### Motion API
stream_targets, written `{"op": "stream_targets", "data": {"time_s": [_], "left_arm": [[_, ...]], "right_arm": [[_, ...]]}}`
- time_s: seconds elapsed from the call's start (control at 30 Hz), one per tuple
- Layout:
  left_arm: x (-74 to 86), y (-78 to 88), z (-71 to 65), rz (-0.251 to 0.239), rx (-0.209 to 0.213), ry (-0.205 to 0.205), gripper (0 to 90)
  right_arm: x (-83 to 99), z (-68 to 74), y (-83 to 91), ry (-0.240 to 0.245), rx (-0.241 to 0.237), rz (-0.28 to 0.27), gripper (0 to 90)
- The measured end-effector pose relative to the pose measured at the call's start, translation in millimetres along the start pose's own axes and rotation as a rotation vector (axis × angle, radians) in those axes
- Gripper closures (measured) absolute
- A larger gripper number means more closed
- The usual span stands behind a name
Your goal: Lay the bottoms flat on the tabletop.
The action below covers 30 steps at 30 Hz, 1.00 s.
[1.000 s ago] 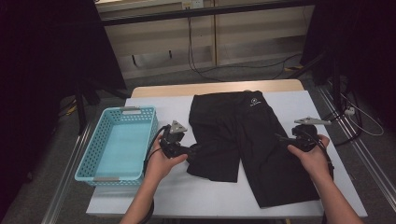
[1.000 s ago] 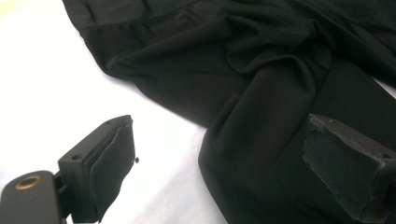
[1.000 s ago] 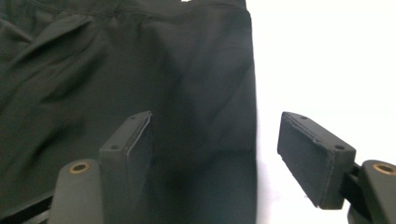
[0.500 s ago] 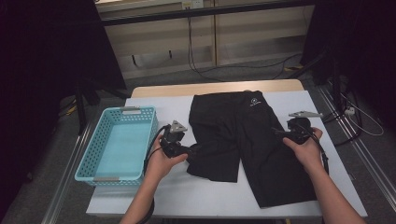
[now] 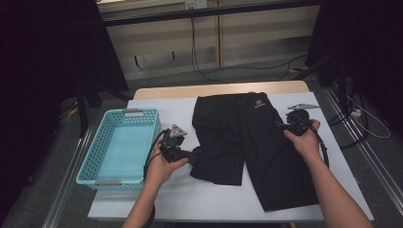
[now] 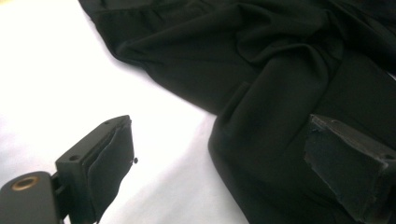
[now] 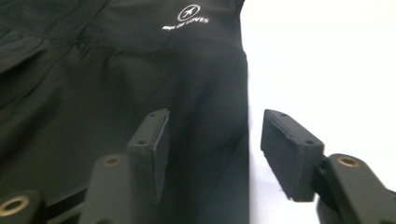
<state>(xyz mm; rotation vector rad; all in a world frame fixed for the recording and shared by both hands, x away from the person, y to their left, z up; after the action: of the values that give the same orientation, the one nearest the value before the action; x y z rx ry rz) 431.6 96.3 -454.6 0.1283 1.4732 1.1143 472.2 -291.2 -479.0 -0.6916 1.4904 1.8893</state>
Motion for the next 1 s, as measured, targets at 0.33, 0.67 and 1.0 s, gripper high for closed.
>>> {"op": "stream_targets", "data": {"time_s": [0.33, 0.67, 1.0], "left_arm": [[-0.3, 2.2, 0.8, -0.003, -0.001, -0.002, 8.9], [-4.5, 3.9, -0.6, -0.014, -0.004, -0.005, 9.1], [-2.5, 1.4, 0.5, 0.001, -0.004, -0.009, 9.2]], "right_arm": [[5.9, -14.6, -16.5, -0.028, 0.029, 0.063, 56.2], [4.8, -23.8, -13.7, -0.093, -0.014, 0.077, 82.8], [3.7, -26.4, -11.8, -0.003, 0.045, 0.081, 72.9]]}}
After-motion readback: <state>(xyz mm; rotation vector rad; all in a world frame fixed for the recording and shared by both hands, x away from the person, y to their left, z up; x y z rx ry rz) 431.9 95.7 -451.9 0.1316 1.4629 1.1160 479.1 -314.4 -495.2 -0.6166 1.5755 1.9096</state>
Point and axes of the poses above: each handheld gripper's, and its own axes: y roughly backward along the jaws, x roughly out of its underside, z roughly to its left, the point moved 5 cm from there along -y, roughly forward along the jaws, and after that the axes turned 15 degrees about -y, right-handed, at the moved point
